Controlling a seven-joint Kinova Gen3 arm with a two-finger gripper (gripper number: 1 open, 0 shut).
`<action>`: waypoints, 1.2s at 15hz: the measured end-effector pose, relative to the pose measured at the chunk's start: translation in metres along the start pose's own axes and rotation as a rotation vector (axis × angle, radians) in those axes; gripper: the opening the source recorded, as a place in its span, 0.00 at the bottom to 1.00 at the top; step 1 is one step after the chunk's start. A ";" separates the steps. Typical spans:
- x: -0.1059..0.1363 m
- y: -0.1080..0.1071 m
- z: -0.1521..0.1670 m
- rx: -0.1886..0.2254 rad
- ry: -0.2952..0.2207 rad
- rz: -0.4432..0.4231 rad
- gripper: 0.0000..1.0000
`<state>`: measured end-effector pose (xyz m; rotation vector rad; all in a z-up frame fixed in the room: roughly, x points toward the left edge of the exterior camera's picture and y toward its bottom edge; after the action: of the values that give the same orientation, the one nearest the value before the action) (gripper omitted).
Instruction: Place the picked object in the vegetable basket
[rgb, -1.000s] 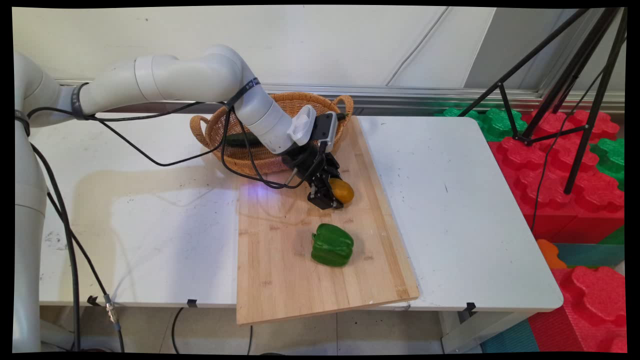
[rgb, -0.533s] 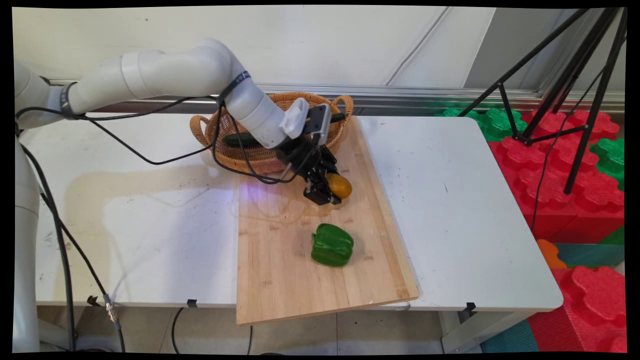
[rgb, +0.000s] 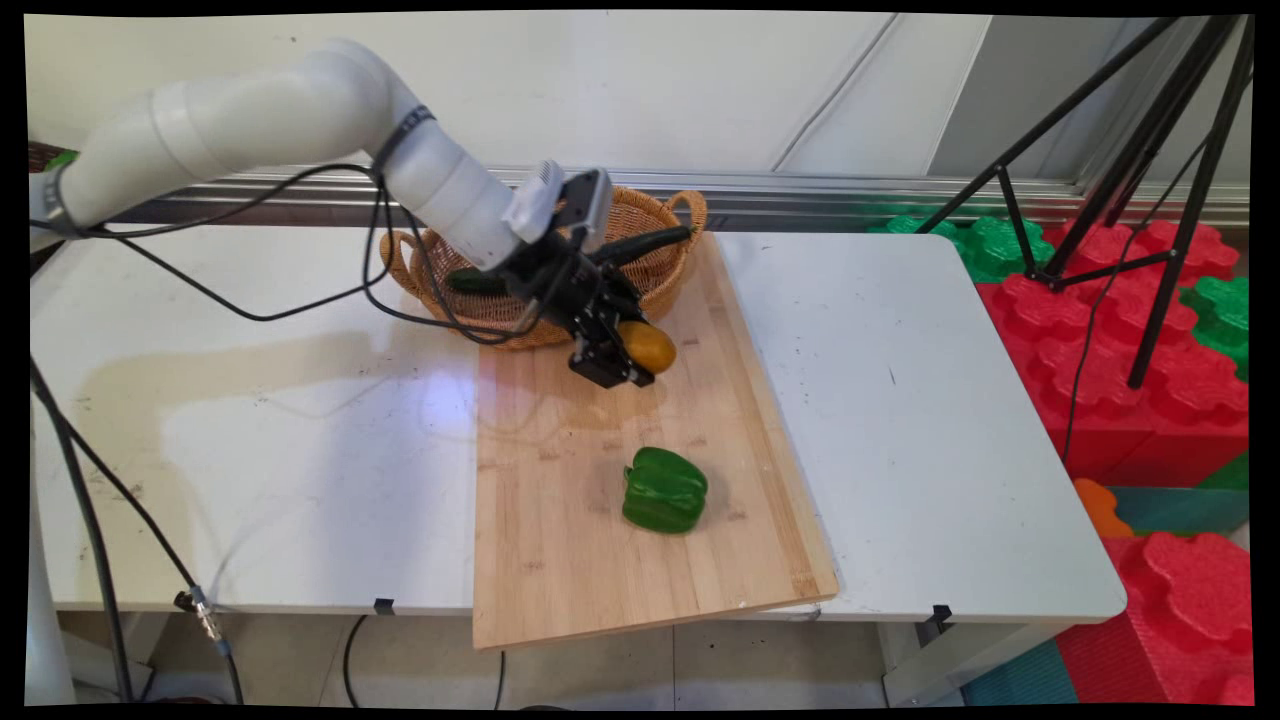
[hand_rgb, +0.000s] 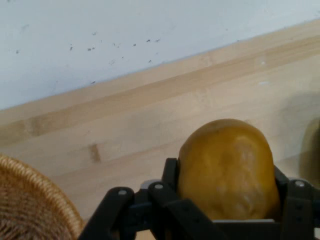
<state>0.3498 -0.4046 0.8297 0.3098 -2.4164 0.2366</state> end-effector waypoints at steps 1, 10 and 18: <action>-0.001 0.001 -0.009 0.001 0.008 -0.005 0.00; -0.020 0.007 -0.104 0.057 0.086 -0.110 0.00; -0.042 -0.014 -0.159 0.167 0.112 -0.213 0.00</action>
<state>0.4818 -0.3716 0.9228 0.6095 -2.2370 0.3498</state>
